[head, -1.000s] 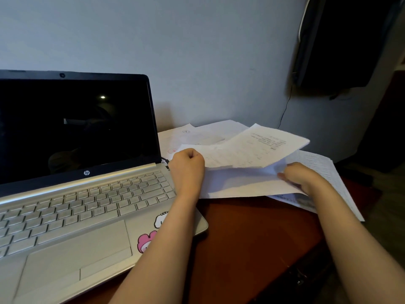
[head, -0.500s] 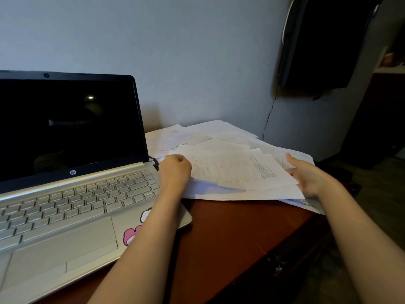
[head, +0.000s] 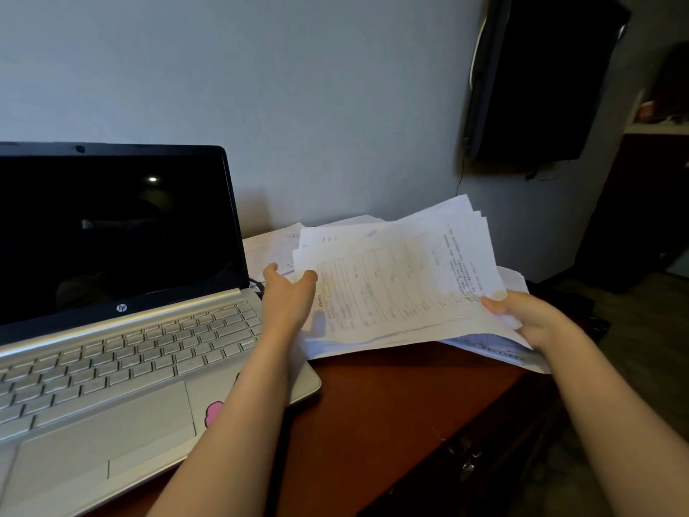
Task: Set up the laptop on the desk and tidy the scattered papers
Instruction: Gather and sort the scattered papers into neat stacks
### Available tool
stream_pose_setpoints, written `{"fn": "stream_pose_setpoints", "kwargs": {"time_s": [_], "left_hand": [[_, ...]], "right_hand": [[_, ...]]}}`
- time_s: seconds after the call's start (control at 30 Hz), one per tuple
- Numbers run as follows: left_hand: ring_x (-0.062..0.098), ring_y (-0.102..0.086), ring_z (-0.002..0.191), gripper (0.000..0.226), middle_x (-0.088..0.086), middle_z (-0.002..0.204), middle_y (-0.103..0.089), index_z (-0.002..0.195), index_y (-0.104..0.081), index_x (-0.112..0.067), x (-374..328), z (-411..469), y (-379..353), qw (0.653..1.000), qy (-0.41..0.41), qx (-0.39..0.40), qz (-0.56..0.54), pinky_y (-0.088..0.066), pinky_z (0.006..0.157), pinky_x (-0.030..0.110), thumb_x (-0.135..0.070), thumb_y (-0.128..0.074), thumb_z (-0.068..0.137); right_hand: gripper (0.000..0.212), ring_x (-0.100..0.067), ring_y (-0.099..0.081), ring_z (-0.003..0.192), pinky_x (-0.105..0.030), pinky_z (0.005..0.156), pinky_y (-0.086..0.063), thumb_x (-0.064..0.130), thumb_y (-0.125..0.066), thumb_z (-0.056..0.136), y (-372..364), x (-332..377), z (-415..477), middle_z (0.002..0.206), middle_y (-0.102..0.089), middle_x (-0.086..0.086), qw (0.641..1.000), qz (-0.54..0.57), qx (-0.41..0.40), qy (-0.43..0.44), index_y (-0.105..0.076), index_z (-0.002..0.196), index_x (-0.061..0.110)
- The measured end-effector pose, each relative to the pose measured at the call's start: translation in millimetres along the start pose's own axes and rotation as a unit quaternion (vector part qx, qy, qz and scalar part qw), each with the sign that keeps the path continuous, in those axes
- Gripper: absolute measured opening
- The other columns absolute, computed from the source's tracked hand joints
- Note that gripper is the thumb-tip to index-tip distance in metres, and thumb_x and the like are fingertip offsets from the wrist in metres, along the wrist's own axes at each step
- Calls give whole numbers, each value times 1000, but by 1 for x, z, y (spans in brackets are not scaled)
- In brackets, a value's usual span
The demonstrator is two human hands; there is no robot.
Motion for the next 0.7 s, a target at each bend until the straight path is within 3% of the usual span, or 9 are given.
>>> {"fn": "stream_pose_setpoints", "kwargs": {"time_s": [0.07,0.17,0.23,0.33,0.4,0.5,0.57,0.63,0.7], "left_hand": [[31,-41,128,74,12,142,-41,149,-11,-12,1,0,-6,999,23,36,-5,-35,100,38,-24,-55,90],[32,-42,126,84,11,143,-38,150,-7,-10,4,1,-4,996,62,58,-9,-37,96,37,-24,-61,87],[30,-56,100,84,16,122,-51,146,-16,-8,10,5,2,994,94,55,-30,-44,78,33,-28,-66,82],[17,-44,60,79,7,76,-47,132,-33,-1,14,3,0,988,125,85,-21,-33,53,25,-39,-70,73],[17,-47,70,68,3,81,-47,131,-34,0,11,2,-6,990,102,98,22,-36,59,27,-31,-68,82],[22,-45,93,72,6,103,-43,140,-25,0,8,-1,-15,989,80,112,51,-37,76,31,-19,-67,85],[25,-46,91,63,7,92,-46,136,-33,3,10,2,-13,991,79,99,47,-38,76,31,-10,-65,84],[25,-47,80,35,8,83,-46,117,-50,4,12,2,-11,993,79,84,36,-39,67,27,-4,-63,86],[20,-46,76,25,8,95,-49,108,-54,3,8,-2,-15,992,64,100,42,-33,54,21,-8,-62,88]], "right_hand": [[37,-24,-59,93,-31,95,-45,1,-51,93,1,-1,0,120,-59,-14,999,27,20,8,-49,129,-2],[26,-18,-61,78,-18,59,-56,3,-47,95,5,1,-1,91,-66,-6,997,71,20,16,-54,120,4],[12,-16,-64,64,-16,43,-52,5,-46,96,12,2,-3,66,-70,-1,994,106,-2,14,-57,99,8],[13,-16,-62,56,-15,37,-46,3,-45,96,22,0,-6,56,-67,-2,994,109,-16,2,-55,89,6],[12,-19,-63,61,-21,44,-51,4,-47,95,21,-2,-7,75,-65,-10,998,58,0,-15,-55,103,0],[33,-30,-58,92,-36,82,-50,2,-53,92,23,-6,-6,110,-61,-20,999,-13,-8,-31,-51,124,-6],[39,-31,-54,101,-39,93,-43,1,-57,89,22,-3,-10,123,-57,-22,999,-27,-9,-18,-50,127,-6],[55,-30,-55,100,-39,91,-44,9,-75,75,22,-1,-15,118,-60,-21,1000,-10,-9,-10,-53,124,-5],[64,-30,-57,96,-38,85,-46,15,-77,71,25,-2,-15,103,-62,-16,1000,22,-5,-11,-52,126,-5]]}}
Point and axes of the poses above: each hand's wrist, its own z-axis towards the middle knuckle, its own y-axis out of the back of the hand, x = y × z, the point moved 8 cm from there along z, towards the middle knuckle
